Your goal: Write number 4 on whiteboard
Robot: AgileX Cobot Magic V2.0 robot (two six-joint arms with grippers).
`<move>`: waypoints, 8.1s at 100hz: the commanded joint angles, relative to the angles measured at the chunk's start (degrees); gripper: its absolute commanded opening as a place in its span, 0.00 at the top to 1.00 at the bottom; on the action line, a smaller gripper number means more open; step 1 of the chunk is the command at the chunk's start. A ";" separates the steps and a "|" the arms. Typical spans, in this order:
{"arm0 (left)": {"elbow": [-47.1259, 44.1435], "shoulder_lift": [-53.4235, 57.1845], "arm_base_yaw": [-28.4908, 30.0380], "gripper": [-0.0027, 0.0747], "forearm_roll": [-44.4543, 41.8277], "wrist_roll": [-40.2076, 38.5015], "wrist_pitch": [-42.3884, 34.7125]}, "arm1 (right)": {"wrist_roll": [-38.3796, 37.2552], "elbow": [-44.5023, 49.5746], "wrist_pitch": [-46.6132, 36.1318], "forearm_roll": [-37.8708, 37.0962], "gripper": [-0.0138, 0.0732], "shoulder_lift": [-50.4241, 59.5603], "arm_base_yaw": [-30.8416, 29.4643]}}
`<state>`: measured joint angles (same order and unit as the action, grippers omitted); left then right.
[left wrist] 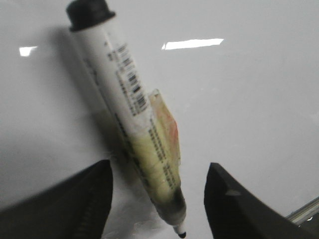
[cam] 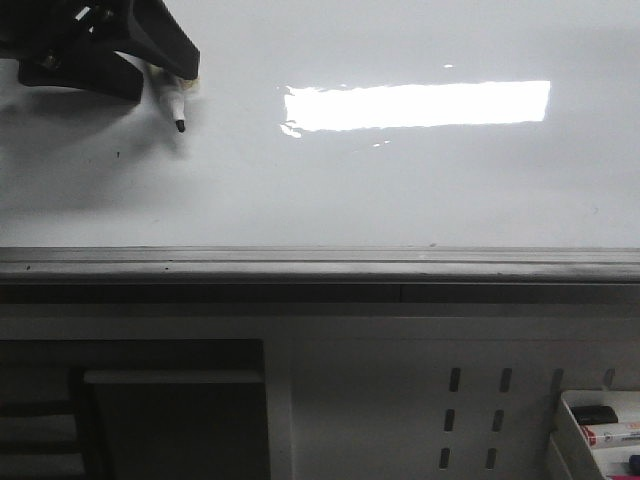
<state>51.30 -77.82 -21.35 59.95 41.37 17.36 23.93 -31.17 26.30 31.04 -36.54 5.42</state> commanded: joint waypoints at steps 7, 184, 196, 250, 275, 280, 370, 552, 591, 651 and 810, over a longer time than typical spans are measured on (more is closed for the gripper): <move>1.63 0.20 -0.25 0.62 0.98 0.19 -2.49 | 0.84 -2.08 -4.30 0.86 0.36 -0.38 -0.33; 1.63 4.43 -21.53 0.99 -19.89 20.57 8.20 | 23.60 -36.22 35.09 21.61 0.36 -39.14 15.21; 1.63 4.43 -21.53 0.99 -19.89 20.57 8.08 | 23.37 -36.46 34.84 21.61 0.36 -40.61 16.12; 1.63 4.54 -21.40 0.99 -17.41 20.57 4.52 | 24.65 -36.60 36.22 21.82 0.92 -42.27 16.12; 1.63 5.00 -21.15 0.85 -16.02 20.57 4.58 | 25.70 -36.60 35.60 21.82 0.91 -42.27 16.12; 1.63 5.29 -21.15 0.75 -15.92 20.47 4.85 | 25.70 -36.60 35.48 21.82 0.91 -42.27 16.12; -11.09 29.22 13.03 0.42 3.27 16.21 -0.28 | 57.54 -18.90 -2.85 51.18 0.89 -27.91 16.12; -11.64 29.86 13.47 0.44 4.55 16.43 -2.49 | 40.85 -23.51 -5.01 31.90 0.89 -30.64 15.81; -11.64 29.86 13.47 0.44 4.55 16.43 -2.49 | 40.85 -27.33 -6.17 32.11 0.89 -37.99 15.94; -11.44 29.63 11.42 0.44 12.16 26.54 6.79 | 27.72 -26.02 9.73 19.36 0.89 -30.11 15.94; -3.95 5.65 -18.03 0.99 28.74 54.09 9.57 | 27.07 -28.12 24.98 19.50 0.88 -28.41 15.94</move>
<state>45.52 -73.29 -39.14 84.34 97.65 28.39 50.82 -57.33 51.74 47.80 -66.49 21.52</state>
